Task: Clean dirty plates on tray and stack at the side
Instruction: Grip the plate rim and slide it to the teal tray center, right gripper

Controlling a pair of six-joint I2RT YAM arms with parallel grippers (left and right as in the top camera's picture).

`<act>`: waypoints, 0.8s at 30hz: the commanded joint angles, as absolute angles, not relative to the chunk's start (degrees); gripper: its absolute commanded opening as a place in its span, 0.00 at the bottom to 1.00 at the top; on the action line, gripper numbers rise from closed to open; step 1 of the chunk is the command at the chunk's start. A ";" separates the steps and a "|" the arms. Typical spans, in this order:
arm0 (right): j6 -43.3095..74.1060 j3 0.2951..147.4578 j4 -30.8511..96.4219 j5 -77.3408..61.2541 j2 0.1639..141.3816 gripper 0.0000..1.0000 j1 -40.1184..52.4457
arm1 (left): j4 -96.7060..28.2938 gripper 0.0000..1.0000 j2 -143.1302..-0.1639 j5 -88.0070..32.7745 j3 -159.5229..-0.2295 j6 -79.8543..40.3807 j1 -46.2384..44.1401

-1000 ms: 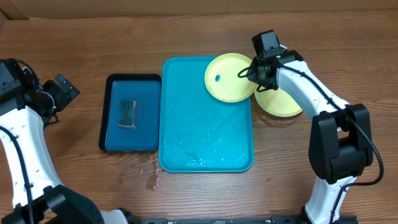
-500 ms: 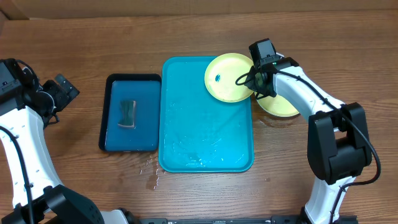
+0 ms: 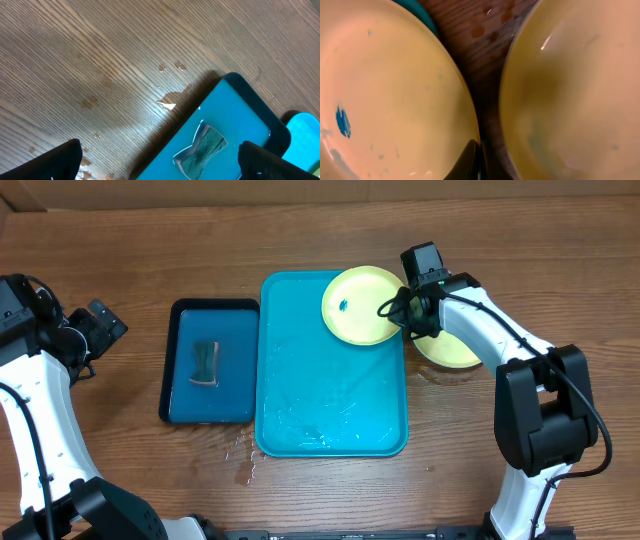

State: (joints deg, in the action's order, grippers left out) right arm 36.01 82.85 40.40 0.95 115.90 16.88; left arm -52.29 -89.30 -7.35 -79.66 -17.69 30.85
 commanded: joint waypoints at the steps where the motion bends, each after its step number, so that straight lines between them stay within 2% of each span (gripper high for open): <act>1: 35.99 82.46 41.25 -5.13 115.85 0.04 18.09 | -52.23 1.00 -89.71 -7.92 -79.81 -18.24 30.74; 19: 35.44 82.46 52.07 -6.09 115.85 0.04 26.83 | -52.23 1.00 -89.71 -7.92 -79.81 -18.24 30.74; 24: 30.85 82.46 52.14 -6.07 115.85 0.04 27.97 | -52.23 1.00 -89.71 -7.92 -79.81 -18.24 30.74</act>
State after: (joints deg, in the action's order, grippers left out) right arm 34.20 82.81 52.25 -5.80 115.90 27.16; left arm -52.29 -89.30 -7.35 -79.66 -17.69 30.85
